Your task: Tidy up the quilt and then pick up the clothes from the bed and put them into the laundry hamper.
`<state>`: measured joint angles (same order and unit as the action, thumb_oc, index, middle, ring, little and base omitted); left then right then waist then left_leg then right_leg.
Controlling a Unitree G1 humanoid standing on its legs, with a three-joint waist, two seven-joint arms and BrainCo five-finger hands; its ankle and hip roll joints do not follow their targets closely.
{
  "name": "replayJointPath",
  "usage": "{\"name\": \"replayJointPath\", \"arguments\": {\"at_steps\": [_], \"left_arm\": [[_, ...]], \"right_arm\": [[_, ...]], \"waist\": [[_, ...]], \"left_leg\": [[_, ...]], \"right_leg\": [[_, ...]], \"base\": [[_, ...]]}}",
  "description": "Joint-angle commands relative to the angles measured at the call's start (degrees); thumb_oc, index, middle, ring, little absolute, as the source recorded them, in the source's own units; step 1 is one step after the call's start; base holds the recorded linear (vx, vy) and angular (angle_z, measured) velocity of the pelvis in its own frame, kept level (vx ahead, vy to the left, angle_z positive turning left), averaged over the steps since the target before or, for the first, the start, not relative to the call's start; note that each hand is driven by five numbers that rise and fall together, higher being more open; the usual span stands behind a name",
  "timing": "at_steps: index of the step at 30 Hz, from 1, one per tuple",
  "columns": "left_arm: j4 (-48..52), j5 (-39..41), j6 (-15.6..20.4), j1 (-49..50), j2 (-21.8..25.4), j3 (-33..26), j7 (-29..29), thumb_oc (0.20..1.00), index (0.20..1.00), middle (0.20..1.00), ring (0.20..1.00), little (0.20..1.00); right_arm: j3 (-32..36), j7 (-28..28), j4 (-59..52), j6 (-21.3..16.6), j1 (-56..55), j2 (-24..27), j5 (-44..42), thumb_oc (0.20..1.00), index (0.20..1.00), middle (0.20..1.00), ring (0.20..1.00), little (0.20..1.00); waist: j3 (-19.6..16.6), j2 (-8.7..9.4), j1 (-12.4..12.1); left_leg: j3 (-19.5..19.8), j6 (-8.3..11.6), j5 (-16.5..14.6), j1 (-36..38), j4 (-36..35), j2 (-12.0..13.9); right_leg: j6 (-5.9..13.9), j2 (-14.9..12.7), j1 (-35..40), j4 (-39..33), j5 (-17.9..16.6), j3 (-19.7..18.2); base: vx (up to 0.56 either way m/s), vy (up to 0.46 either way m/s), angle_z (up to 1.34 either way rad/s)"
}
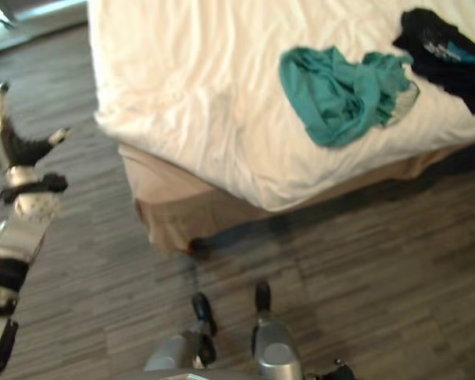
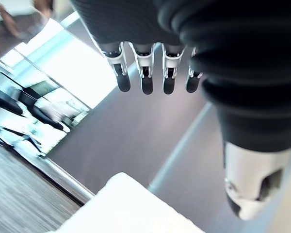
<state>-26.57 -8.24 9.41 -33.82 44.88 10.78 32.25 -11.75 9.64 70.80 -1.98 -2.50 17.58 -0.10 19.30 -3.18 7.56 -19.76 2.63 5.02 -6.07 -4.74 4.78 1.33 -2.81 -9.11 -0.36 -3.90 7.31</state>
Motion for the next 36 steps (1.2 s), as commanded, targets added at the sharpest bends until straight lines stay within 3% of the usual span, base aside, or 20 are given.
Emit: {"name": "replayJointPath", "arguments": {"at_steps": [1, 10, 11, 12, 15, 17, 19, 21, 22, 23, 25, 30, 31, 32, 36], "left_arm": [[-8.52, -9.53, -3.29, -14.8, 3.23, 9.24, -1.0, 1.0, 1.0, 1.0, 1.0, 1.0], [-19.39, -19.53, -5.7, -28.91, 3.89, 25.06, -2.18, 1.0, 1.0, 1.0, 1.0, 1.0], [-21.72, -23.89, -6.47, -30.52, 3.24, 29.49, -3.28, 0.385, 0.385, 0.385, 0.385, 0.385], [-21.8, -23.87, -6.45, -30.63, 3.2, 29.6, -3.26, 0.2, 0.2, 0.2, 0.2, 0.2], [-22.64, -30.31, -5.86, -30.43, 1.82, 36.17, -7.84, 0.2, 0.2, 0.2, 0.2, 0.2], [-24.65, -31.46, -5.5, -26.96, -0.6, 36.89, -10.66, 0.2, 0.2, 0.2, 0.2, 0.2], [-24.92, -30.09, -5.39, -19.24, -3.42, 33.78, -12.67, 0.2, 0.2, 0.2, 0.2, 0.2], [-27.16, -24.92, -5.81, -8.76, -8.16, 25.79, -12.05, 0.2, 0.2, 0.2, 0.2, 0.2], [-27.16, -24.92, -5.81, -8.75, -8.16, 25.79, -12.06, 0.2, 0.2, 0.2, 0.2, 0.2], [-33.15, -18.28, -7.32, 3.09, -13.34, 16.01, -10.18, 1.0, 1.0, 1.0, 1.0, 1.0], [-38.25, -16.57, -8.32, 11.69, -14.62, 10.67, -9.97, 1.0, 1.0, 1.0, 1.0, 1.0], [-43.35, -13.14, -9.01, 29.4, -15.49, -2.36, -10.04, 1.0, 1.0, 1.0, 1.0, 1.0], [-44.04, -13.64, -8.95, 31.57, -15.87, -2.65, -10.68, 1.0, 1.0, 1.0, 1.0, 1.0], [-44.6, -14.62, -8.91, 33.53, -16.38, -2.57, -11.51, 1.0, 1.0, 1.0, 1.0, 1.0], [-45.8, -16.52, -9.29, 36.58, -18.16, -0.77, -13.72, 1.0, 1.0, 1.0, 1.0, 1.0]], "right_arm": [[-2.63, 0.0, 0.81, 0.09, 2.94, 0.45, -1.33, 1.0, 1.0, 1.0, 1.0, 1.0], [-5.85, 0.29, 0.44, -1.54, 4.88, 0.33, -3.34, 1.0, 1.0, 1.0, 1.0, 1.0], [-6.28, 0.38, 1.18, -1.8, 4.93, 0.58, -3.1, 1.0, 1.0, 1.0, 1.0, 1.0], [-6.23, 0.38, 1.18, -1.81, 4.93, 0.54, -3.1, 1.0, 1.0, 1.0, 1.0, 1.0], [-6.21, 0.38, 1.99, -1.73, 5.06, 1.43, -2.63, 1.0, 1.0, 1.0, 1.0, 1.0], [-5.81, 0.45, 2.25, -1.58, 5.3, 2.07, -2.47, 1.0, 1.0, 1.0, 1.0, 1.0], [-4.0, 1.04, 2.33, -1.28, 5.77, 2.69, -2.95, 1.0, 1.0, 1.0, 1.0, 1.0], [-2.62, 1.71, 1.23, -1.15, 6.13, 2.78, -3.61, 1.0, 1.0, 1.0, 1.0, 1.0], [-2.62, 1.71, 1.23, -1.15, 6.13, 2.79, -3.61, 1.0, 1.0, 1.0, 1.0, 1.0], [-2.73, 2.4, -2.71, -1.38, 6.94, 2.64, -2.86, 1.0, 1.0, 1.0, 1.0, 1.0], [-3.34, 2.76, -9.18, -1.97, 7.24, 3.97, -0.61, 1.0, 1.0, 1.0, 1.0, 1.0], [-3.26, 0.37, -38.8, -5.45, 6.29, 13.63, 3.91, 1.0, 1.0, 1.0, 1.0, 1.0], [-3.22, -0.01, -43.23, -6.18, 7.09, 15.49, 4.24, 0.282, 0.282, 0.282, 0.282, 0.282], [-2.87, -0.57, -47.34, -6.66, 8.12, 17.41, 4.38, 0.2, 0.2, 0.2, 0.2, 0.2], [-5.78, -1.11, -55.88, -8.29, 19.99, 22.21, 2.51, 0.2, 0.2, 0.2, 0.2, 0.2]], "waist": [[2.81, 4.01, 3.69], [5.04, 4.98, 5.88], [5.0, 4.63, 6.17], [5.03, 4.66, 6.11], [4.9, 3.72, 6.38], [4.47, 3.09, 6.4], [3.36, 2.28, 6.15], [2.1, 1.76, 5.75], [2.1, 1.76, 5.77], [0.72, 1.87, 4.72], [-0.66, 2.1, 3.54], [-3.12, 3.14, 0.33], [-3.3, 3.35, -0.22], [-3.53, 3.57, -0.74], [-1.93, 4.55, -3.77]], "left_leg": [[-2.25, 3.72, -5.09, 2.43, 3.6, 2.1], [-4.21, 4.09, -5.39, -3.51, 7.17, 3.93], [-4.36, 4.19, -5.53, -3.45, 7.43, 4.08], [-4.37, 4.2, -5.54, -3.44, 7.44, 4.08], [-4.31, 4.21, -5.78, -1.72, 6.95, 3.79], [-4.34, 4.13, -5.98, 0.17, 6.34, 3.4], [-4.34, 3.99, -6.39, 2.82, 5.49, 2.85], [-3.85, 3.84, -6.67, 5.31, 4.7, 2.33], [-3.84, 3.84, -6.67, 5.31, 4.7, 2.33], [-2.98, 3.63, -6.88, 7.43, 4.08, 1.86], [-2.53, 3.48, -7.02, 9.12, 3.54, 1.53], [-1.78, 3.34, -7.12, 12.2, 2.24, 1.41], [-1.67, 3.28, -7.08, 12.27, 2.2, 1.43], [-1.58, 3.26, -6.89, 11.98, 2.14, 1.53], [-0.5, 3.05, -6.55, 9.42, 2.96, 1.73]], "right_leg": [[7.39, -4.16, -3.18, 3.81, 5.67, -3.74], [7.91, -4.01, -10.09, 6.22, 5.24, -4.82], [7.97, -3.98, -9.94, 6.38, 5.4, -4.73], [7.97, -3.98, -9.93, 6.38, 5.4, -4.74], [8.08, -3.9, -8.38, 6.17, 5.78, -4.58], [8.01, -3.79, -6.79, 5.91, 6.08, -4.49], [7.74, -3.85, -4.14, 5.59, 6.59, -4.39], [7.32, -3.85, -1.38, 5.03, 6.9, -4.27], [7.32, -3.85, -1.37, 5.03, 6.9, -4.26], [6.68, -3.83, 1.14, 4.48, 7.3, -4.0], [6.27, -3.73, 3.06, 4.22, 7.71, -3.95], [5.96, -3.67, 6.81, 3.81, 9.03, -2.74], [5.97, -3.77, 7.03, 3.76, 9.08, -2.49], [5.95, -3.76, 6.88, 3.6, 8.93, -2.35], [6.08, -3.93, 4.9, 3.94, 8.63, -2.05]], "base": [[-0.04, 0.023, -0.34], [-0.02, -0.004, -0.28], [0.03, 0.008, -0.13], [0.03, 0.013, -0.06], [0.03, 0.021, 0.02], [0.06, 0.042, 0.07], [0.11, 0.051, 0.06], [0.09, 0.02, -0.01], [0.08, -0.015, 0.0], [0.06, -0.02, 0.02], [0.08, -0.014, 0.06], [0.07, -0.003, 0.18], [0.02, 0.001, 0.31], [-0.02, 0.012, 0.24], [-0.1, -0.009, 0.27]]}}
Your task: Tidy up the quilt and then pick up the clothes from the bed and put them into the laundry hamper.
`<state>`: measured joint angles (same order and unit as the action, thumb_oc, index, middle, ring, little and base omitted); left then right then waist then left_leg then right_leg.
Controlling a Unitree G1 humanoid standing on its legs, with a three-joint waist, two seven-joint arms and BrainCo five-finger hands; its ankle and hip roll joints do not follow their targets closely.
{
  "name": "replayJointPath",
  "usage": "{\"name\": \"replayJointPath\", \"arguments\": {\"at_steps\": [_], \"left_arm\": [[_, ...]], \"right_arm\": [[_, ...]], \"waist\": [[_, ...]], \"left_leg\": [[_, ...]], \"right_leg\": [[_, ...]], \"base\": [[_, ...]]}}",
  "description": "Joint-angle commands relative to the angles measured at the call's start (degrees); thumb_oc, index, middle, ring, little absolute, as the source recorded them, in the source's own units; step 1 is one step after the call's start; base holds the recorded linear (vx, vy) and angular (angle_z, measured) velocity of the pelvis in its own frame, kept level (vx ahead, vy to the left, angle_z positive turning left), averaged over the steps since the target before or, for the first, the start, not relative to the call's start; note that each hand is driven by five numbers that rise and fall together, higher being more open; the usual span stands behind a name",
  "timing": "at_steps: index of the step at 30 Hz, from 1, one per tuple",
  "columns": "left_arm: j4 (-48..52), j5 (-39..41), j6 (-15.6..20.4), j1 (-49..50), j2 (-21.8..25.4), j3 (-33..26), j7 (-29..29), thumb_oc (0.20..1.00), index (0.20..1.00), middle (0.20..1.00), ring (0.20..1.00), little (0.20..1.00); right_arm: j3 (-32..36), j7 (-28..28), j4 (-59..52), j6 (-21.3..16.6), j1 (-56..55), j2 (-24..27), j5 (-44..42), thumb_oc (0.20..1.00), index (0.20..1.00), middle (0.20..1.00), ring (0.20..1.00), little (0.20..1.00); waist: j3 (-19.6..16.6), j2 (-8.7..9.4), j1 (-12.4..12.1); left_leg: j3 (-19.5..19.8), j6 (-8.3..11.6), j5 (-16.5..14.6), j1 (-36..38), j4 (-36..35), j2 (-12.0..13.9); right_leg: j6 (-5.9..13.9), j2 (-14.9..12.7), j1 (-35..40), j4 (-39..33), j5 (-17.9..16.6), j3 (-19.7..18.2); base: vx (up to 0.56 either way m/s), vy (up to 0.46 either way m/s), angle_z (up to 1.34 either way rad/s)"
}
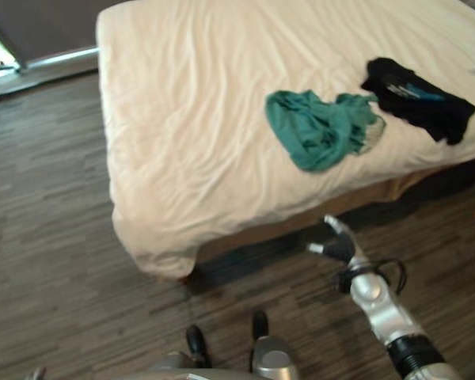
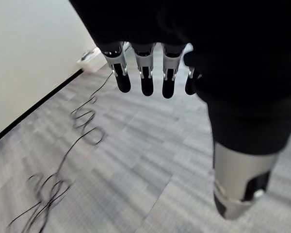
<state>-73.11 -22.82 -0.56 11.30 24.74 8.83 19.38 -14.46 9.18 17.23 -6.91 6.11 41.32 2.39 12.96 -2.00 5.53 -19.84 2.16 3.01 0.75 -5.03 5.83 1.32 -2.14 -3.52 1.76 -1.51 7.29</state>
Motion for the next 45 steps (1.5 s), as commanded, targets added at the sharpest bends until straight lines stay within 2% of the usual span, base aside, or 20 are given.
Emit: {"name": "replayJointPath", "arguments": {"at_steps": [1, 7, 8, 11, 13, 14, 16, 18, 20, 22, 23, 25, 26, 28, 31, 35, 36, 37, 41, 45], "left_arm": [[1.04, -1.8, 0.89, -8.81, 1.63, 2.17, -1.17, 1.0, 1.0, 1.0, 1.0, 1.0], [6.17, -0.01, 2.7, -14.95, 3.17, 10.73, -1.31, 1.0, 1.0, 1.0, 1.0, 1.0], [6.14, -0.01, 2.7, -15.02, 3.12, 10.64, -1.32, 1.0, 1.0, 1.0, 1.0, 1.0], [14.07, 3.98, 5.31, -18.8, 4.63, 14.06, 0.1, 1.0, 1.0, 1.0, 1.0, 1.0], [15.75, 4.93, 5.79, -19.55, 4.7, 14.71, 0.46, 1.0, 1.0, 1.0, 1.0, 1.0], [18.01, 6.92, 6.2, -21.07, 4.46, 15.54, 0.9, 1.0, 1.0, 1.0, 1.0, 1.0], [18.25, 7.5, 6.2, -21.91, 4.11, 15.77, 1.22, 1.0, 1.0, 1.0, 1.0, 1.0], [17.11, 7.96, 5.9, -23.29, 2.21, 16.59, 1.88, 1.0, 1.0, 1.0, 1.0, 1.0], [16.01, 8.12, 5.36, -22.88, 1.32, 16.46, 1.35, 1.0, 1.0, 1.0, 1.0, 1.0], [12.66, 9.45, 4.53, -20.66, -1.91, 14.94, -0.11, 1.0, 1.0, 1.0, 1.0, 1.0], [12.66, 9.45, 4.53, -20.7, -1.91, 14.92, -0.1, 1.0, 1.0, 1.0, 1.0, 1.0], [9.02, 10.69, 3.7, -19.13, -4.09, 12.8, -1.08, 1.0, 1.0, 1.0, 1.0, 1.0], [6.82, 10.82, 3.08, -17.79, -5.27, 11.16, -2.25, 1.0, 1.0, 1.0, 1.0, 1.0], [5.89, 10.87, 2.79, -17.61, -5.64, 10.48, -2.59, 1.0, 1.0, 1.0, 1.0, 1.0], [5.2, 10.38, 2.19, -18.11, -5.62, 9.85, -2.44, 1.0, 1.0, 1.0, 1.0, 1.0], [6.8, 10.96, 2.71, -20.45, -5.07, 9.97, -1.27, 1.0, 1.0, 1.0, 1.0, 1.0], [8.42, 12.33, 3.84, -22.15, -4.78, 10.29, -0.7, 1.0, 1.0, 1.0, 1.0, 1.0], [8.4, 12.33, 3.85, -22.2, -4.79, 10.28, -0.7, 1.0, 1.0, 1.0, 1.0, 1.0], [12.6, 15.9, 5.59, -24.29, -3.76, 11.18, -0.21, 1.0, 1.0, 1.0, 1.0, 1.0], [16.06, 17.93, 6.81, -24.23, -3.02, 10.85, 1.3, 1.0, 1.0, 1.0, 1.0, 1.0]], "right_arm": [[-4.86, -0.39, -2.65, -3.46, 16.41, -1.51, -1.34, 0.2, 0.2, 0.2, 0.2, 0.2], [-17.0, 2.86, 3.42, -2.33, 49.57, -0.53, -6.26, 0.2, 0.2, 0.2, 0.2, 0.2], [-17.15, 2.88, 3.58, -2.4, 49.82, -0.57, -6.3, 0.2, 0.2, 0.2, 0.2, 0.2], [-21.48, 4.9, 11.07, -2.05, 61.31, -1.95, -7.6, 0.2, 0.2, 0.2, 0.2, 0.2], [-22.07, 5.23, 12.74, -2.04, 62.29, -2.79, -7.79, 0.2, 0.2, 0.2, 0.2, 0.2], [-23.05, 5.26, 16.56, -1.5, 62.36, -5.49, -7.92, 0.2, 0.2, 0.2, 0.2, 0.2], [-23.14, 5.06, 17.93, -1.19, 61.61, -7.22, -8.05, 0.2, 0.2, 0.2, 0.2, 0.2], [-24.38, 2.96, 21.29, 0.35, 56.05, -14.44, -7.07, 0.2, 0.2, 0.2, 0.2, 0.2], [-25.3, 1.79, 20.95, 0.95, 53.96, -16.63, -6.2, 0.2, 0.2, 0.2, 0.2, 0.2], [-26.78, -4.39, 15.49, 1.53, 41.24, -22.84, -9.75, 0.2, 0.2, 0.2, 0.2, 0.2], [-26.77, -4.39, 15.45, 1.55, 41.27, -22.81, -9.75, 0.2, 0.2, 0.2, 0.2, 0.2], [-30.05, -12.01, 10.13, 1.88, 31.5, -25.27, -13.92, 0.2, 0.2, 0.2, 0.2, 0.2], [-32.0, -16.1, 7.1, 1.67, 25.95, -26.22, -15.52, 0.2, 0.2, 0.2, 0.2, 0.2], [-32.84, -17.63, 6.23, 1.38, 24.57, -26.61, -16.13, 0.2, 0.2, 0.2, 0.2, 0.2], [-31.67, -16.86, 1.52, -0.28, 24.69, -26.04, -17.2, 0.2, 0.2, 0.2, 0.2, 0.2], [-24.71, -9.59, -3.1, -3.04, 32.09, -21.69, -17.65, 0.2, 0.2, 0.2, 0.2, 0.2], [-20.2, -4.93, -1.68, -4.07, 38.19, -17.69, -16.02, 0.2, 0.2, 0.2, 0.2, 0.2], [-20.2, -4.93, -1.66, -4.07, 38.23, -17.68, -16.03, 0.2, 0.2, 0.2, 0.2, 0.2], [-14.19, 3.8, 7.15, -2.41, 48.27, -9.91, -12.74, 0.2, 0.2, 0.2, 0.2, 0.2], [-8.01, 8.08, 15.86, -1.8, 45.93, -5.24, -15.25, 0.2, 0.2, 0.2, 0.2, 0.2]], "waist": [[5.27, 3.69, -2.7], [12.0, 4.14, -7.35], [11.85, 4.12, -7.25], [15.93, 2.88, -10.02], [16.75, 2.5, -10.53], [16.83, 1.46, -11.62], [16.83, 1.08, -11.83], [16.84, 0.52, -12.59], [16.83, 0.44, -12.69], [16.83, 0.96, -12.25], [16.83, 0.94, -12.24], [16.29, 1.78, -11.86], [14.5, 2.29, -11.74], [13.49, 2.51, -11.64], [11.66, 3.09, -10.79], [12.22, 3.21, -9.19], [13.77, 2.8, -8.68], [13.65, 2.8, -8.72], [16.83, 1.72, -8.34], [16.84, 1.76, -8.04]], "left_leg": [[0.08, 3.55, -4.07, 0.5, 3.73, 0.92], [1.92, 4.5, -1.51, -7.87, 4.97, 2.46], [1.95, 4.5, -1.4, -8.22, 5.0, 2.49], [3.93, 5.0, -0.01, -14.15, 6.06, 3.07], [4.43, 5.14, 0.31, -15.67, 6.38, 3.15], [5.59, 5.22, 0.84, -19.03, 6.91, 2.98], [6.01, 5.17, 0.99, -20.04, 7.14, 2.94], [7.08, 4.64, 0.27, -20.76, 8.19, 2.75], [7.26, 4.44, 0.1, -20.6, 8.51, 2.68], [7.63, 4.2, -1.0, -17.52, 8.6, 2.48], [7.64, 4.19, -0.87, -17.61, 8.55, 2.5], [7.83, 4.24, -1.57, -13.66, 7.91, 2.36], [7.87, 4.07, -2.1, -10.51, 6.8, 1.86], [7.81, 4.06, -2.04, -9.25, 6.01, 1.62], [7.21, 4.01, -2.14, -6.34, 4.43, 1.15], [5.81, 4.09, -1.62, -6.63, 3.83, 1.18], [5.5, 4.12, -1.45, -7.9, 4.78, 1.31], [5.47, 4.12, -1.37, -8.1, 4.78, 1.34], [5.52, 4.21, -1.44, -14.39, 8.91, 2.1], [6.68, 3.96, -2.98, -21.27, 14.23, 2.26]], "right_leg": [[6.0, -4.64, -2.41, 2.03, 5.82, -2.06], [5.97, -4.87, -9.43, 3.34, 4.68, -0.05], [5.92, -4.84, -9.71, 3.27, 4.52, -0.03], [6.1, -5.7, -14.23, 4.93, 4.53, 2.35], [6.16, -5.9, -15.36, 5.4, 4.65, 2.98], [6.13, -6.29, -18.45, 6.98, 4.88, 4.2], [6.03, -6.43, -19.4, 7.48, 4.93, 4.51], [5.66, -6.67, -20.23, 9.48, 5.88, 4.67], [5.48, -6.57, -19.94, 9.63, 6.01, 4.62], [5.15, -6.53, -17.02, 9.17, 6.58, 4.12], [5.12, -6.49, -17.05, 9.01, 6.39, 4.13], [5.13, -6.34, -12.82, 8.14, 6.51, 3.81], [5.08, -5.99, -9.6, 6.73, 6.57, 3.77], [5.02, -5.86, -8.17, 5.74, 6.41, 3.74], [5.04, -5.54, -5.76, 4.05, 6.39, 3.27], [5.05, -5.25, -7.49, 4.04, 5.86, 1.78], [5.07, -5.27, -9.55, 4.96, 5.79, 1.06], [5.05, -5.23, -9.72, 4.86, 5.64, 1.03], [5.06, -5.88, -16.27, 8.5, 5.62, 0.35], [5.17, -6.21, -22.89, 13.71, 6.64, -0.04]], "base": [[-0.16, -0.034, -0.01], [-0.14, -0.018, 0.19], [-0.11, -0.041, 0.3], [-0.13, -0.07, 0.36], [-0.1, -0.091, 0.34], [-0.09, -0.104, 0.37], [-0.03, -0.055, 0.47], [0.0, -0.019, 0.5], [0.0, 0.011, 0.23], [0.03, 0.038, 0.02], [0.05, 0.014, -0.04], [0.11, 0.008, -0.06], [0.13, 0.009, -0.04], [0.11, 0.006, -0.02], [0.07, 0.012, -0.08], [-0.09, 0.024, -0.17], [-0.14, 0.021, -0.29], [-0.15, 0.023, -0.34], [-0.13, 0.004, -0.15], [-0.07, -0.037, 0.08]]}}
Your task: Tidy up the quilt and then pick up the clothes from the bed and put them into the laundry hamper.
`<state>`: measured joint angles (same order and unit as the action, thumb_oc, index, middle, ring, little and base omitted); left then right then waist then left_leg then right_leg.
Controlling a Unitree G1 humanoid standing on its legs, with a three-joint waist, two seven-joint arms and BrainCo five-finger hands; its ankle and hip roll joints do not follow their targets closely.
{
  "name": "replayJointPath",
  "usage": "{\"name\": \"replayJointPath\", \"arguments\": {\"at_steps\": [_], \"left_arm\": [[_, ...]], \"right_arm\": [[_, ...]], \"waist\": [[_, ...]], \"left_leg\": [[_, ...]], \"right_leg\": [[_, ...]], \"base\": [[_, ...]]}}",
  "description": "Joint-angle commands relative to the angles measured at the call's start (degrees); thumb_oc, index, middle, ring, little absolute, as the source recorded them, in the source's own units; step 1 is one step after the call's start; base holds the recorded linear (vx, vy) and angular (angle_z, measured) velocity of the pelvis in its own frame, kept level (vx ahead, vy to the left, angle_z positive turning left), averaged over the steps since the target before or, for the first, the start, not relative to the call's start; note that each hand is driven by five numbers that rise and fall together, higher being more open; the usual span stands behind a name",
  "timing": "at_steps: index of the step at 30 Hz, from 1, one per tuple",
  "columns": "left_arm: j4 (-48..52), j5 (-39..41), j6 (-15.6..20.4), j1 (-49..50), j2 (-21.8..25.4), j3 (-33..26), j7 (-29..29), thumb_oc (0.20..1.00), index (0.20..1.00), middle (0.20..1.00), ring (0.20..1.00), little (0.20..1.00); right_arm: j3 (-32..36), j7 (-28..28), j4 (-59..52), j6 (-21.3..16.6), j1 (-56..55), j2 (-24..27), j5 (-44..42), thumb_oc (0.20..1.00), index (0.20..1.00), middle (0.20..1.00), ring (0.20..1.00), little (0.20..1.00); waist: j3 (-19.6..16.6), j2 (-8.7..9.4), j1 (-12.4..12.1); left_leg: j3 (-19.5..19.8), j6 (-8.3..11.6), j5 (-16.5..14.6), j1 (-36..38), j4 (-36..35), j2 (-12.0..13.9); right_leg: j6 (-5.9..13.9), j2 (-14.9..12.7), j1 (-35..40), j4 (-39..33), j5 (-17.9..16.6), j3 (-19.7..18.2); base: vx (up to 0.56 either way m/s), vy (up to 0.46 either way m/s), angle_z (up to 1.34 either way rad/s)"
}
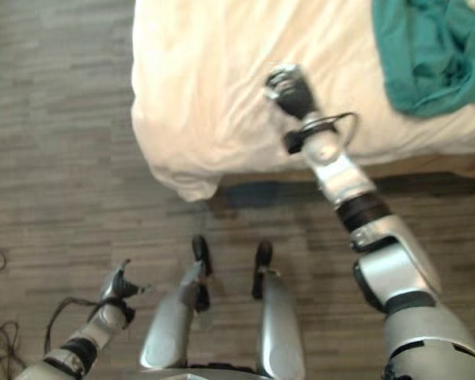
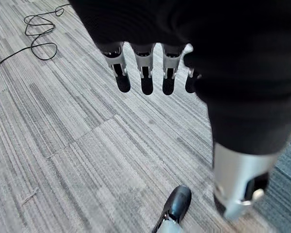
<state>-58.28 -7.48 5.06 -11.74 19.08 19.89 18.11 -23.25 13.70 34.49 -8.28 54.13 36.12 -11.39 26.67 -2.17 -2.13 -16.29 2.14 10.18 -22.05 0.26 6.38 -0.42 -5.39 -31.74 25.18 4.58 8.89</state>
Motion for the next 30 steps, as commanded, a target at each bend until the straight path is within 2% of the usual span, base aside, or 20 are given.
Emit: {"name": "replayJointPath", "arguments": {"at_steps": [1, 4, 5, 9, 10, 11, 14, 15, 16, 17, 18, 19, 20, 22, 24, 25, 26, 27, 29, 30], "left_arm": [[1.29, 2.96, 1.18, -1.04, 2.4, -0.47, 2.61, 1.0, 1.0, 1.0, 1.0, 1.0], [0.12, 3.29, 0.56, -0.1, 1.17, -1.72, 2.59, 1.0, 1.0, 1.0, 1.0, 1.0], [-0.2, 2.57, 0.08, 0.64, 0.33, -2.17, 2.19, 1.0, 1.0, 1.0, 1.0, 1.0], [-0.46, 0.22, -0.55, 0.5, 0.42, -1.92, 1.68, 1.0, 1.0, 1.0, 1.0, 1.0], [-0.82, -0.59, -0.82, 0.6, 0.42, -1.73, 0.97, 1.0, 1.0, 1.0, 1.0, 1.0], [-1.36, -1.85, -1.0, 0.65, 0.71, -1.05, -0.08, 1.0, 1.0, 1.0, 1.0, 1.0], [-2.81, -5.12, -1.66, 0.85, 1.64, 0.87, -2.59, 1.0, 1.0, 1.0, 1.0, 1.0], [-3.78, -7.04, -2.13, 0.74, 1.88, 2.11, -3.54, 1.0, 1.0, 1.0, 1.0, 1.0], [-3.79, -7.04, -2.12, 0.74, 1.88, 2.12, -3.54, 1.0, 1.0, 1.0, 1.0, 1.0], [-3.57, -8.23, -2.35, 0.9, 2.02, 3.04, -4.15, 1.0, 1.0, 1.0, 1.0, 1.0], [-3.74, -8.79, -2.28, 1.37, 1.76, 3.42, -4.4, 1.0, 1.0, 1.0, 1.0, 1.0], [-3.73, -8.81, -2.27, 1.43, 1.74, 3.44, -4.39, 1.0, 1.0, 1.0, 1.0, 1.0], [-4.18, -9.39, -2.58, 2.38, 1.15, 3.65, -4.81, 1.0, 1.0, 1.0, 1.0, 1.0], [-4.91, -10.16, -2.74, 2.55, 0.7, 3.7, -5.04, 1.0, 1.0, 1.0, 1.0, 1.0], [-7.79, -10.85, -2.49, 4.14, -0.62, 2.87, -5.8, 1.0, 1.0, 1.0, 1.0, 1.0], [-8.06, -10.76, -2.51, 4.77, -0.96, 2.73, -5.83, 1.0, 1.0, 1.0, 1.0, 1.0], [-7.48, -10.5, -2.51, 5.61, -1.15, 3.41, -5.37, 1.0, 1.0, 1.0, 1.0, 1.0], [-7.47, -10.49, -2.52, 5.59, -1.09, 3.42, -5.38, 1.0, 1.0, 1.0, 1.0, 1.0], [-7.35, -8.79, -2.07, 5.25, -1.91, 3.17, -4.4, 1.0, 1.0, 1.0, 1.0, 1.0], [-7.39, -8.23, -1.92, 4.87, -2.35, 3.11, -3.69, 1.0, 1.0, 1.0, 1.0, 1.0]], "right_arm": [[2.32, 4.08, -0.12, -0.71, -4.71, 0.0, -1.9, 0.2, 0.2, 0.2, 0.2, 0.2], [9.07, 4.63, 0.32, -1.21, -16.97, -2.26, -3.02, 0.2, 0.2, 0.2, 0.2, 0.2], [12.99, 3.89, -0.3, -1.43, -27.73, -6.29, -3.54, 0.2, 0.2, 0.2, 0.2, 0.2], [17.37, 3.08, 1.72, -1.91, -39.9, -10.23, -4.3, 0.2, 0.2, 0.2, 0.2, 0.2], [17.95, 2.33, 3.15, -1.54, -42.83, -11.34, -4.45, 0.542, 0.542, 0.542, 0.542, 0.542], [18.21, 1.6, 5.83, -1.13, -45.78, -12.09, -4.35, 1.0, 1.0, 1.0, 1.0, 1.0], [17.41, -0.49, 11.64, 0.89, -50.74, -14.27, -2.0, 1.0, 1.0, 1.0, 1.0, 1.0], [16.74, -0.79, 15.93, 2.1, -51.92, -15.43, 0.74, 1.0, 1.0, 1.0, 1.0, 1.0], [16.75, -0.78, 15.93, 2.1, -51.93, -15.43, 0.75, 1.0, 1.0, 1.0, 1.0, 1.0], [16.46, -1.01, 17.58, 2.64, -52.56, -15.57, 2.36, 1.0, 1.0, 1.0, 1.0, 1.0], [16.12, -0.8, 19.7, 3.12, -52.86, -15.77, 4.28, 1.0, 1.0, 1.0, 1.0, 1.0], [16.12, -0.78, 19.77, 3.06, -52.88, -15.79, 4.34, 1.0, 1.0, 1.0, 1.0, 1.0], [15.72, -0.39, 23.14, 3.81, -52.68, -16.21, 6.21, 1.0, 1.0, 1.0, 1.0, 1.0], [15.77, -0.48, 24.61, 4.13, -52.76, -16.9, 6.22, 1.0, 1.0, 1.0, 1.0, 1.0], [15.62, -2.3, 29.11, 4.61, -54.91, -18.29, 4.83, 1.0, 1.0, 1.0, 1.0, 1.0], [15.02, -2.19, 30.7, 5.08, -54.72, -18.05, 5.55, 1.0, 1.0, 1.0, 1.0, 1.0], [13.55, -1.51, 31.21, 5.46, -54.27, -17.62, 6.42, 1.0, 1.0, 1.0, 1.0, 1.0], [13.56, -1.5, 31.21, 5.47, -54.25, -17.68, 6.42, 1.0, 1.0, 1.0, 1.0, 1.0], [11.53, -0.41, 31.69, 5.85, -52.87, -17.1, 8.31, 1.0, 1.0, 1.0, 1.0, 1.0], [10.17, 0.01, 32.29, 6.44, -52.19, -17.17, 9.59, 1.0, 1.0, 1.0, 1.0, 1.0]], "waist": [[3.12, 2.1, -0.14], [3.12, 2.62, 0.86], [3.12, 2.72, 2.22], [3.12, 2.9, 4.75], [2.25, 2.99, 5.64], [0.84, 3.18, 6.86], [-1.93, 3.22, 9.65], [-3.02, 3.19, 11.12], [-2.96, 3.22, 11.08], [-3.8, 2.93, 11.63], [-4.66, 2.67, 11.59], [-4.65, 2.66, 11.59], [-6.86, 2.1, 11.7], [-7.79, 1.72, 11.86], [-10.6, 1.42, 12.99], [-10.43, 1.5, 12.1], [-9.36, 3.28, 9.21], [-9.44, 3.21, 9.29], [-8.19, 5.13, 5.98], [-8.01, 5.59, 4.43]], "left_leg": [[3.51, 3.72, -10.83, 0.54, 10.26, 1.7], [3.69, 3.1, -12.92, 0.33, 13.26, 2.0], [3.54, 2.68, -13.93, 2.34, 12.96, 1.73], [2.35, 2.49, -14.49, 9.06, 10.14, 0.73], [1.71, 2.39, -14.39, 11.04, 8.95, 0.37], [0.95, 2.37, -14.13, 13.1, 7.12, -0.07], [-2.29, 2.07, -13.28, 18.31, 2.64, -0.19], [-7.05, 2.26, -13.81, 21.94, 0.65, 0.83], [-7.1, 2.26, -13.8, 22.05, 0.59, 0.8], [-9.57, 2.86, -14.78, 24.09, 0.02, 1.45], [-12.17, 2.97, -14.67, 25.14, 0.01, 2.34], [-12.16, 3.01, -14.67, 25.25, -0.04, 2.34], [-16.68, 3.67, -13.93, 26.93, -0.34, 3.59], [-18.13, 3.8, -13.85, 27.61, -0.32, 4.32], [-20.94, 5.37, -12.79, 29.73, 5.56, 7.7], [-19.74, 6.69, -8.65, 29.25, 12.89, 10.36], [-8.24, 4.55, -8.19, 23.69, 26.31, 10.47], [-8.06, 4.52, -8.37, 23.28, 26.76, 10.67], [4.95, 1.17, -13.28, 13.92, 30.67, 0.16], [9.28, 0.9, -15.09, 11.87, 29.29, -2.91]], "right_leg": [[6.87, -3.02, 4.6, -8.74, 0.84, -1.93], [6.85, -3.45, 4.62, -6.57, 1.75, -2.25], [6.87, -3.62, 6.13, -6.54, 2.09, -2.75], [7.49, -3.61, 11.48, -8.81, 1.74, -3.44], [7.66, -3.53, 12.97, -9.51, 1.63, -3.71], [7.91, -3.27, 14.76, -10.4, 1.48, -3.97], [8.29, -2.23, 16.22, -10.09, 1.28, -4.53], [9.03, -4.27, 16.29, -8.34, 0.89, 0.75], [9.04, -4.28, 16.32, -8.27, 0.93, 0.7], [9.6, -6.43, 17.25, -6.97, 2.0, 5.77], [8.88, -8.4, 17.93, -5.94, 2.31, 11.17], [8.88, -8.41, 17.98, -5.83, 2.43, 11.19], [7.6, -8.94, 18.93, -6.96, 2.13, 17.28], [7.41, -8.34, 18.14, -6.84, 2.27, 16.69], [6.0, -1.82, 22.94, -16.85, 3.41, 10.39], [5.07, 0.43, 24.85, -18.46, 4.04, 8.43], [2.4, 3.42, 28.23, -20.84, 4.4, 2.17], [2.35, 3.52, 28.12, -20.92, 4.32, 2.29], [2.14, 3.61, 29.66, -22.86, 2.82, -4.57], [2.56, 3.65, 30.45, -23.21, 3.08, -7.94]], "base": [[-0.05, -0.01, 0.12], [0.0, 0.029, 0.06], [0.04, 0.059, 0.04], [0.09, 0.083, -0.05], [0.16, 0.07, -0.22], [0.23, 0.074, -0.32], [0.13, 0.054, -0.44], [0.09, 0.052, -0.88], [0.15, 0.019, -1.14], [0.14, -0.026, -1.36], [0.14, -0.029, -1.76], [0.16, -0.13, -2.21], [0.19, -0.161, -2.12], [0.25, -0.22, -1.83], [0.43, -0.385, -1.4], [0.49, -0.501, -1.63], [0.37, -0.416, -1.97], [0.3, -0.327, -1.89], [0.14, -0.068, -2.22], [0.23, -0.018, -2.61]]}}
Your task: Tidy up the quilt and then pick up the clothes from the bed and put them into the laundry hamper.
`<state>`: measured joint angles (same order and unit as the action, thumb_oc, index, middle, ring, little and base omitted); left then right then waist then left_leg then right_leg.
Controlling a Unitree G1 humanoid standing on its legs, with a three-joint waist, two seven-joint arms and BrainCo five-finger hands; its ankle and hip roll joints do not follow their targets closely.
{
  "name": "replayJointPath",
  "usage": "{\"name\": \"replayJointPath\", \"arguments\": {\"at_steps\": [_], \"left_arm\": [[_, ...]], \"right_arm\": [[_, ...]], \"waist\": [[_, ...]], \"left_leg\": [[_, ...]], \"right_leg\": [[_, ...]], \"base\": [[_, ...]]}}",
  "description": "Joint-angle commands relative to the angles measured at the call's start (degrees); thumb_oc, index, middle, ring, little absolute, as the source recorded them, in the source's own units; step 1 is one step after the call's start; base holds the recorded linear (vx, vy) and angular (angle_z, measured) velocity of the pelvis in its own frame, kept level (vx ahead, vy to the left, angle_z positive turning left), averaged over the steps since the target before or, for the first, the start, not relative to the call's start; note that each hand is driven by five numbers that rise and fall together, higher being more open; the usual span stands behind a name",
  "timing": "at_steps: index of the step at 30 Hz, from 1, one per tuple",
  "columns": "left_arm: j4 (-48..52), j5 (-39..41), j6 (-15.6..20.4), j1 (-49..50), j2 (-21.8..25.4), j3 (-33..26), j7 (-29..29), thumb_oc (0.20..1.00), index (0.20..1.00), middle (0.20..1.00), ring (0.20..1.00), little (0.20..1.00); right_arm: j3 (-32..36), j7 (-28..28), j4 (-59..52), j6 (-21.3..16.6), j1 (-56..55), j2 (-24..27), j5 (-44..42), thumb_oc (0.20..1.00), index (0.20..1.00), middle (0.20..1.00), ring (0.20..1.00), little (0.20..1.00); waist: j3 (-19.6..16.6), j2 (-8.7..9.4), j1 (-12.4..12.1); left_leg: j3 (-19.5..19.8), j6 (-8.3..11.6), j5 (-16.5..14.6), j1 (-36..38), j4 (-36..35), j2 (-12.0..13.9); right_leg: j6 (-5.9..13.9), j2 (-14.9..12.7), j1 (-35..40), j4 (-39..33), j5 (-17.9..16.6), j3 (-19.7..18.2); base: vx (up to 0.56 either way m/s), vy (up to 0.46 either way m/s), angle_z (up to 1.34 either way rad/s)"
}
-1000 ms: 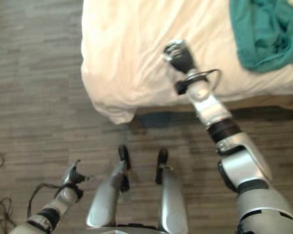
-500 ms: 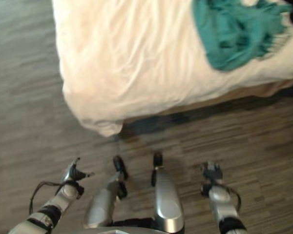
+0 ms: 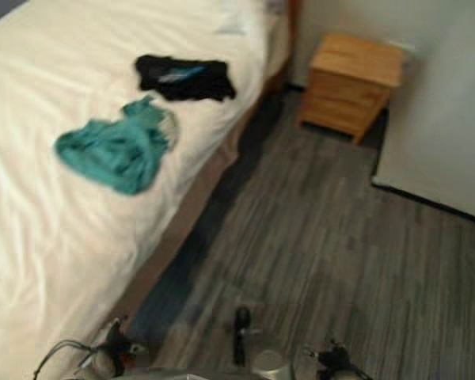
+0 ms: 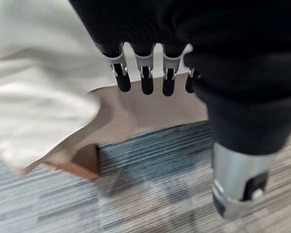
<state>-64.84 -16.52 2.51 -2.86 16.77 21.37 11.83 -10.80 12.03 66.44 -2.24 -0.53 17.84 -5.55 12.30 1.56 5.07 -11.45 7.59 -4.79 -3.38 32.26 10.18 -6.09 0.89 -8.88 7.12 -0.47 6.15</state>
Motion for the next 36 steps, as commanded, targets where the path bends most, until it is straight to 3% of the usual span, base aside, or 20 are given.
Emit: {"name": "replayJointPath", "arguments": {"at_steps": [1, 4, 5, 6, 8, 9, 10, 11, 12, 14, 17, 20, 22, 24, 26, 28, 30, 32, 34, 36], "left_arm": [[-0.81, 1.31, 0.75, -4.25, -0.52, 1.33, 2.94, 1.0, 1.0, 1.0, 1.0, 1.0], [-0.7, 1.79, 0.93, -4.61, -0.89, 1.36, 3.55, 1.0, 1.0, 1.0, 1.0, 1.0], [-0.49, 2.11, 1.09, -4.92, -1.27, 1.44, 3.25, 1.0, 1.0, 1.0, 1.0, 1.0], [-0.65, 2.09, 0.76, -4.79, -1.11, 1.4, 3.04, 1.0, 1.0, 1.0, 1.0, 1.0], [-0.7, 2.3, 1.09, -4.13, -1.25, 0.9, 2.41, 1.0, 1.0, 1.0, 1.0, 1.0], [-0.97, 2.0, 0.67, -3.5, -1.08, 0.9, 1.94, 1.0, 1.0, 1.0, 1.0, 1.0], [-0.58, 1.83, 0.53, -3.24, -0.93, 0.93, 2.01, 1.0, 1.0, 1.0, 1.0, 1.0], [-0.14, 1.88, 0.29, -3.35, -0.78, 1.0, 2.19, 1.0, 1.0, 1.0, 1.0, 1.0], [0.97, 1.89, -0.24, -4.68, -0.29, 1.88, 2.68, 1.0, 1.0, 1.0, 1.0, 1.0], [1.38, 1.54, -0.22, -5.25, -0.19, 2.5, 2.88, 1.0, 1.0, 1.0, 1.0, 1.0], [1.91, 0.18, 0.25, -6.51, -0.46, 3.92, 2.91, 1.0, 1.0, 1.0, 1.0, 1.0], [0.71, -1.87, 0.71, -7.16, -0.66, 3.63, 2.76, 1.0, 1.0, 1.0, 1.0, 1.0], [-0.24, -2.31, 1.37, -7.47, -0.92, 3.56, 2.25, 1.0, 1.0, 1.0, 1.0, 1.0], [-1.5, -2.22, 1.09, -6.7, -1.62, 3.43, 2.09, 1.0, 1.0, 1.0, 1.0, 1.0], [-0.73, -1.11, 0.53, -6.47, -1.44, 2.51, 2.39, 1.0, 1.0, 1.0, 1.0, 1.0], [-0.33, 0.72, 0.7, -6.69, -1.52, 1.93, 3.11, 1.0, 1.0, 1.0, 1.0, 1.0], [0.01, 2.16, 0.58, -6.99, -2.15, 1.45, 3.73, 1.0, 1.0, 1.0, 1.0, 1.0], [0.61, 2.63, 0.79, -5.63, -2.96, 0.47, 4.22, 1.0, 1.0, 1.0, 1.0, 1.0], [0.47, 2.8, 0.86, -4.96, -3.14, 0.05, 4.27, 1.0, 1.0, 1.0, 1.0, 1.0], [-0.61, 3.08, 0.52, -3.63, -3.37, -1.07, 4.14, 1.0, 1.0, 1.0, 1.0, 1.0]], "right_arm": [[-3.25, 1.56, 0.74, 0.65, 2.76, 1.03, 4.68, 1.0, 1.0, 1.0, 1.0, 1.0], [-4.17, 1.54, 0.95, 0.6, 3.19, 1.05, 4.97, 1.0, 1.0, 1.0, 1.0, 1.0], [-4.17, 1.61, 1.08, 0.51, 3.69, 0.92, 4.43, 1.0, 1.0, 1.0, 1.0, 1.0], [-3.89, 1.82, 1.5, 0.86, 3.76, 1.08, 4.65, 1.0, 1.0, 1.0, 1.0, 1.0], [-3.09, 1.44, 1.63, 0.61, 3.42, 0.66, 3.83, 1.0, 1.0, 1.0, 1.0, 1.0], [-2.84, 0.86, 1.28, 0.49, 2.38, -0.42, 4.07, 1.0, 1.0, 1.0, 1.0, 1.0], [-2.58, 0.92, 0.99, 0.23, 2.24, -0.77, 4.04, 1.0, 1.0, 1.0, 1.0, 1.0], [-2.34, 0.91, 0.65, 0.38, 2.4, -0.84, 4.19, 1.0, 1.0, 1.0, 1.0, 1.0], [-2.14, 1.18, -0.28, 0.67, 3.46, -1.03, 4.3, 1.0, 1.0, 1.0, 1.0, 1.0], [-2.14, 1.65, -0.45, 0.76, 3.73, -0.97, 4.57, 1.0, 1.0, 1.0, 1.0, 1.0], [-1.66, 1.9, -0.14, 0.72, 3.88, -0.95, 3.55, 1.0, 1.0, 1.0, 1.0, 1.0], [-1.17, 1.55, 0.84, 0.77, 3.61, -0.87, 3.03, 1.0, 1.0, 1.0, 1.0, 1.0], [-1.06, 1.16, 1.88, 1.04, 3.07, -0.8, 3.28, 1.0, 1.0, 1.0, 1.0, 1.0], [-1.63, 0.73, 2.79, 1.31, 2.56, -0.29, 3.95, 1.0, 1.0, 1.0, 1.0, 1.0], [-1.95, 1.37, 2.48, 1.42, 2.58, 0.8, 5.09, 1.0, 1.0, 1.0, 1.0, 1.0], [-2.52, 1.63, 2.36, 1.46, 3.61, 2.02, 5.69, 1.0, 1.0, 1.0, 1.0, 1.0], [-4.14, 1.34, 2.32, 1.75, 4.49, 2.07, 6.84, 1.0, 1.0, 1.0, 1.0, 1.0], [-5.28, 1.42, 2.27, 1.67, 4.06, 1.55, 7.66, 1.0, 1.0, 1.0, 1.0, 1.0], [-5.42, 1.46, 2.56, 1.7, 4.14, 1.29, 7.79, 1.0, 1.0, 1.0, 1.0, 1.0], [-4.96, 1.44, 2.88, 1.65, 4.26, 0.82, 8.18, 1.0, 1.0, 1.0, 1.0, 1.0]], "waist": [[6.42, 1.53, -3.35], [5.78, 0.6, -4.39], [5.1, -1.13, -5.39], [5.05, -0.98, -6.09], [4.36, -1.06, -6.17], [3.36, -0.47, -6.23], [3.48, 0.37, -5.78], [3.96, 0.68, -5.22], [5.28, -1.21, -3.54], [5.98, -1.89, -2.71], [6.67, -3.17, -0.74], [6.0, -3.97, 1.21], [5.2, -4.13, 1.77], [4.84, -4.45, 1.7], [6.97, -3.08, -0.07], [8.49, -1.15, -2.29], [8.38, -0.13, -4.49], [6.61, -0.78, -6.99], [5.8, -1.25, -7.62], [4.69, -1.85, -8.17]], "left_leg": [[6.48, -4.86, -0.93, -6.98, -5.83, -6.77], [8.94, -4.92, 0.61, -7.82, -17.27, -8.18], [10.04, -4.09, 6.67, -9.18, -27.93, -8.42], [8.83, -3.84, 8.28, -9.31, -30.03, -8.33], [7.68, -4.41, 7.33, -7.83, -32.37, -8.21], [8.02, -6.24, 5.93, -4.94, -32.17, -9.59], [7.42, -6.88, 4.65, -3.32, -32.14, -10.37], [6.37, -7.26, 3.59, -1.06, -32.79, -10.25], [4.59, -7.39, 2.68, 2.39, -34.12, -7.53], [4.06, -7.21, 2.12, 4.36, -34.5, -7.22], [3.89, -6.54, -0.74, 9.55, -35.54, -7.41], [4.72, -4.87, -5.02, 14.88, -36.3, -7.09], [5.3, -3.8, -7.35, 17.15, -33.75, -6.28], [5.17, -2.22, -2.69, 15.46, -23.06, -5.26], [6.73, -1.36, 7.29, 5.69, -0.48, -3.57], [6.42, -2.7, 6.77, -1.76, 12.38, -2.83], [4.29, -3.06, 4.3, -6.95, 9.58, -3.09], [-0.21, -3.93, 2.91, -10.49, -8.01, -5.2], [-2.3, -4.29, 3.65, -10.28, -15.19, -5.83], [-11.52, -3.21, 4.82, -9.79, -25.98, -5.24]], "right_leg": [[8.61, -2.43, 8.77, -5.83, 8.68, -7.35], [9.28, -1.93, 11.19, -7.46, 9.42, -10.24], [8.97, 0.34, 13.75, -7.84, 10.78, -12.57], [9.04, 0.45, 15.4, -7.36, 12.03, -13.03], [8.94, 1.02, 16.63, -6.09, 13.72, -13.9], [10.23, 1.61, 15.36, 2.73, 14.34, -12.56], [13.92, 1.3, 13.02, 10.17, 11.38, -11.07], [17.77, 0.18, 9.15, 17.32, 6.78, -9.53], [20.74, -1.35, -0.95, 28.78, 1.72, -5.72], [19.93, -2.85, -3.42, 29.07, 3.7, -3.43], [15.84, -3.82, -6.29, 17.38, 7.36, -0.17], [15.35, -5.21, -8.45, -2.16, 3.59, -2.24], [15.83, -5.9, -8.75, -5.19, 2.51, -3.72], [14.03, -4.58, -5.57, -5.19, 1.01, -3.41], [10.77, -4.29, -1.32, -4.0, 1.19, -1.84], [8.52, -4.96, 2.99, -5.23, 2.54, -1.24], [8.4, -5.72, 7.04, -7.11, 4.46, -0.84], [9.68, -5.56, 13.04, -9.22, 7.57, -0.8], [10.16, -5.21, 14.66, -9.37, 8.84, -0.48], [11.23, -4.18, 19.48, -8.99, 13.43, 1.85]], "base": [[0.39, 0.001, -1.99], [0.42, 0.054, -1.75], [0.52, 0.04, -1.03], [0.7, 0.05, -0.91], [0.48, 0.029, -0.87], [0.57, 0.015, -0.78], [0.71, -0.01, -1.03], [0.52, -0.041, -0.85], [0.37, -0.02, -0.88], [0.38, 0.024, -0.39], [0.56, -0.053, 0.16], [0.66, -0.206, -0.03], [0.66, -0.194, 0.34], [0.52, -0.244, 0.17], [0.4, -0.385, 0.06], [0.42, -0.302, 0.24], [0.53, -0.119, -0.08], [0.68, 0.091, -0.16], [0.53, 0.128, -0.08], [0.65, 0.107, -0.15]]}}
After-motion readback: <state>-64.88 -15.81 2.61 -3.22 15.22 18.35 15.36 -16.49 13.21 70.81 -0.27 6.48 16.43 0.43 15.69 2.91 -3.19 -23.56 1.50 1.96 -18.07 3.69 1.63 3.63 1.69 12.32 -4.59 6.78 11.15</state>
